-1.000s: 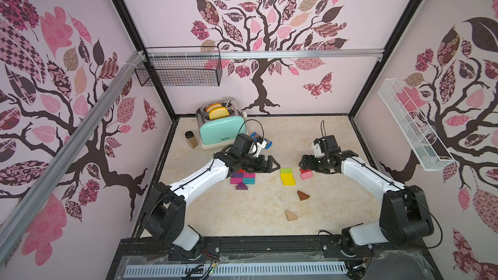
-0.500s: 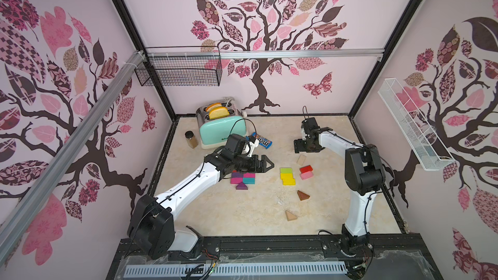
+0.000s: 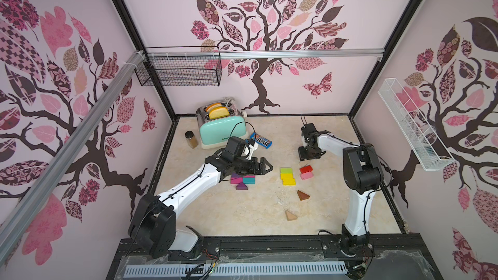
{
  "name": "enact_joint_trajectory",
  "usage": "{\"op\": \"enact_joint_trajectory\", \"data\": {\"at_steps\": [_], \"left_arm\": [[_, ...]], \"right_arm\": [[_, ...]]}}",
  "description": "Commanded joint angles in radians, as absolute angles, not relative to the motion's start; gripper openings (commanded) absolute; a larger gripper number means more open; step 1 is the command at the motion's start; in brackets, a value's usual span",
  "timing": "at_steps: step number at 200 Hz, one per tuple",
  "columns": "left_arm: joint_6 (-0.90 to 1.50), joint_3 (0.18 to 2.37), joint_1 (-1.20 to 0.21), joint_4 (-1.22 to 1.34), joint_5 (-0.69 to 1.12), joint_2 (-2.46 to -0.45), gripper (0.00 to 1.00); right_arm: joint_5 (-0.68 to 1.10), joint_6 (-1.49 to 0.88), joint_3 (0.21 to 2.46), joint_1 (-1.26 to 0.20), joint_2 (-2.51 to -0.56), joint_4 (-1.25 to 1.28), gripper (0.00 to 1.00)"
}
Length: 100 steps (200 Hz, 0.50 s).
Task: Assemble a piece of candy with building blocks
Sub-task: Adjust the building block at the center of the board.
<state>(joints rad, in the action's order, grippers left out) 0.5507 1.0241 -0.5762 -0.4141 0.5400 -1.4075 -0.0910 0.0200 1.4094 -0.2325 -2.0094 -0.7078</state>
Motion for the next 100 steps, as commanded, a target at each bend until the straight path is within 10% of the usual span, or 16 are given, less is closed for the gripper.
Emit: {"op": "enact_joint_trajectory", "data": {"at_steps": [1,100], "left_arm": [[0.542,1.028,-0.573,-0.388,0.556,-1.415,0.98],[0.542,1.022,-0.571,-0.377,0.568,-1.423,0.98]], "right_arm": [[-0.092,0.004,1.382,-0.235,-1.967,-0.712,0.59],[0.027,-0.073,1.245,-0.236,-1.831,-0.683,0.56]]}}
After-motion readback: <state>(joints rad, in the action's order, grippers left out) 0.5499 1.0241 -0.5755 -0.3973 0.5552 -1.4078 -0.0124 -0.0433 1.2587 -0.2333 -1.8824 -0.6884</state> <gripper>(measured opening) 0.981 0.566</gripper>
